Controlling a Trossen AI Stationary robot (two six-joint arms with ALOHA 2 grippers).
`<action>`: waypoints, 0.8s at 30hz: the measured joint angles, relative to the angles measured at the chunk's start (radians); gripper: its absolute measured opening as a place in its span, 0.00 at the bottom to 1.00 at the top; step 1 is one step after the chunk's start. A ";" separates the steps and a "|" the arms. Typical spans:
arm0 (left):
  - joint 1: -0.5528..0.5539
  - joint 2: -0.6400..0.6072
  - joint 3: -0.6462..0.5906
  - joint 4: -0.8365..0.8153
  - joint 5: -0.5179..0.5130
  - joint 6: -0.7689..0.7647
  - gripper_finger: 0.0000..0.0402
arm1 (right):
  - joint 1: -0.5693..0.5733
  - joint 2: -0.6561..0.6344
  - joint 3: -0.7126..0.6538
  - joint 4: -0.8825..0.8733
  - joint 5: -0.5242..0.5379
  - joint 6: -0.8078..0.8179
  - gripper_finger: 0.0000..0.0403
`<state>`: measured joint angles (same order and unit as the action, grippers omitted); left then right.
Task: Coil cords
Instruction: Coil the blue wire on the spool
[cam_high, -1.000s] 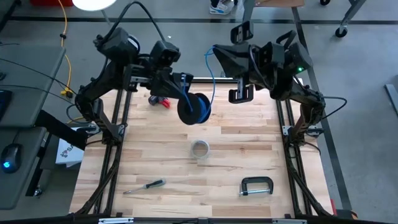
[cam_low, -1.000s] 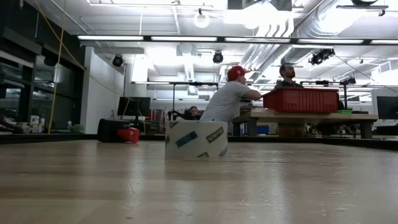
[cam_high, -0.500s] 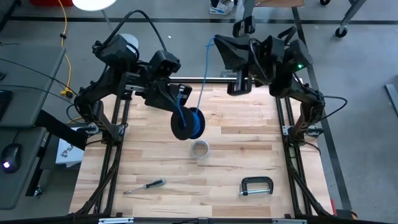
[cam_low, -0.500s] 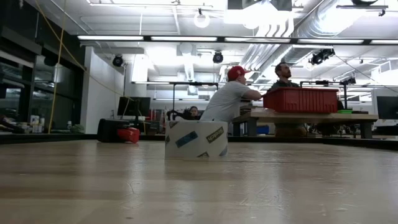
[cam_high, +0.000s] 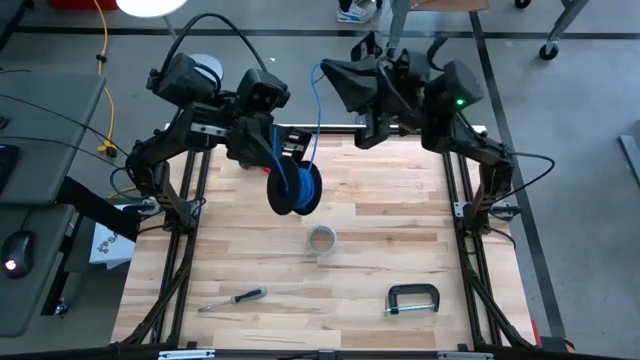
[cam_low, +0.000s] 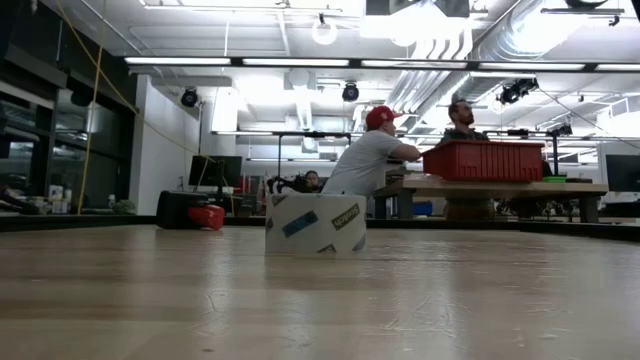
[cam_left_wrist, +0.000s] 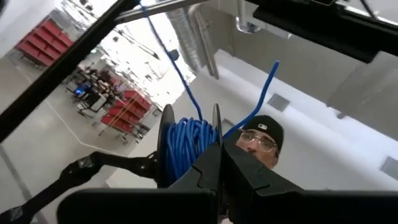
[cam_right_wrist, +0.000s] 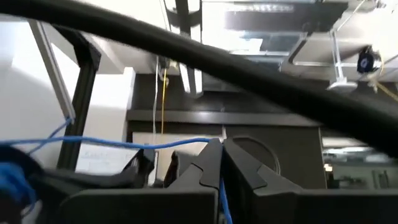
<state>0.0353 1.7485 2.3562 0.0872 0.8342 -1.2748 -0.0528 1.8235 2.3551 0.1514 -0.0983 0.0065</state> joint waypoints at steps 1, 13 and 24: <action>0.000 0.000 0.000 0.015 0.003 -0.010 0.01 | 0.000 -0.002 0.001 -0.022 -0.003 0.001 0.00; 0.071 0.000 0.000 0.169 0.050 -0.023 0.01 | 0.016 -0.006 0.000 -0.110 -0.078 0.015 0.00; 0.141 0.006 0.000 0.155 0.057 0.031 0.01 | 0.044 -0.013 0.000 -0.124 -0.063 0.007 0.00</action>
<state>0.1759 1.7550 2.3558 0.2425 0.8909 -1.2438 -0.0088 1.8104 2.3554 0.0274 -0.1618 0.0131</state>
